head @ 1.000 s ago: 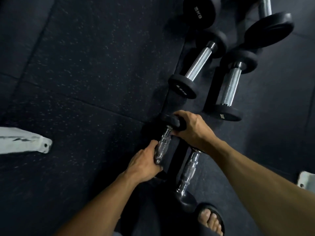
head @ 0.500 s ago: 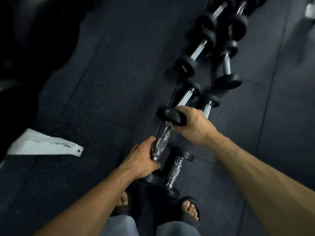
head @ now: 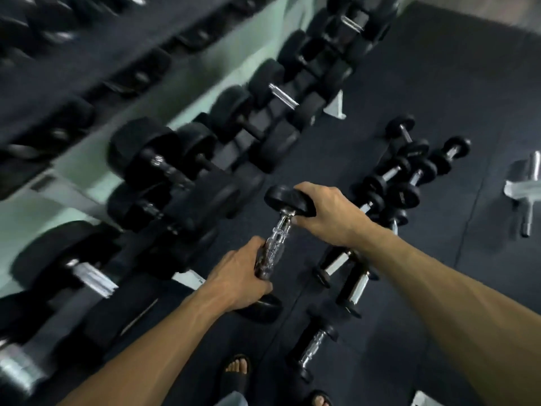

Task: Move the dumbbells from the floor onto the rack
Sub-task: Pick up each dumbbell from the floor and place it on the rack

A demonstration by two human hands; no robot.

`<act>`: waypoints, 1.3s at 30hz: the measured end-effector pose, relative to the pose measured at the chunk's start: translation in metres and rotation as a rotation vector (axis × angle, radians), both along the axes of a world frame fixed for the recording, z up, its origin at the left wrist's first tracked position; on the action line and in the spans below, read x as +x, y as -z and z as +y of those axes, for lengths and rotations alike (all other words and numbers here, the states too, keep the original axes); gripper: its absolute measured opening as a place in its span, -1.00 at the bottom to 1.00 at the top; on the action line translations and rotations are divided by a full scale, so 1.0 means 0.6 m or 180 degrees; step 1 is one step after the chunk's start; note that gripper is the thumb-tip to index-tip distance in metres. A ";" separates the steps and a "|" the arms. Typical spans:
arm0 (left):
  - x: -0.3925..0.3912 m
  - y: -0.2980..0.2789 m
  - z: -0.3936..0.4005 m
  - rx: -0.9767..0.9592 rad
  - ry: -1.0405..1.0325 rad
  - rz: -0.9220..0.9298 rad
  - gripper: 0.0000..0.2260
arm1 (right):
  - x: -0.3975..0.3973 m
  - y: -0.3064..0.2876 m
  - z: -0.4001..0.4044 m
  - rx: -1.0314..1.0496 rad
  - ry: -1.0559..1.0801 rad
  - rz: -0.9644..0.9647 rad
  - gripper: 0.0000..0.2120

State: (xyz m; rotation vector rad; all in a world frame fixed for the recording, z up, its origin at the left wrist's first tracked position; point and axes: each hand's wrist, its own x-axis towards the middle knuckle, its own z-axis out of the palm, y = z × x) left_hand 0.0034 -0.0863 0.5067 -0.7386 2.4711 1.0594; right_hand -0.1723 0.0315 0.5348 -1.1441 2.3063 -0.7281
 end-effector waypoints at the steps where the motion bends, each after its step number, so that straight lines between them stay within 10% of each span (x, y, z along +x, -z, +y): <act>1: 0.014 -0.030 -0.014 0.0007 -0.0110 0.0051 -0.56 | 0.009 -0.031 -0.025 -0.0039 -0.0137 0.0045 -0.69; 17: 0.325 -0.275 -0.348 -0.0428 -0.1538 0.0419 -0.54 | 0.278 -0.302 -0.521 -0.0324 -0.1790 0.0562 -0.69; 39: 0.698 -0.227 -0.685 -0.0427 -0.3605 0.0315 -0.62 | 0.718 -0.260 -1.038 -0.0190 -0.3426 0.0164 -0.65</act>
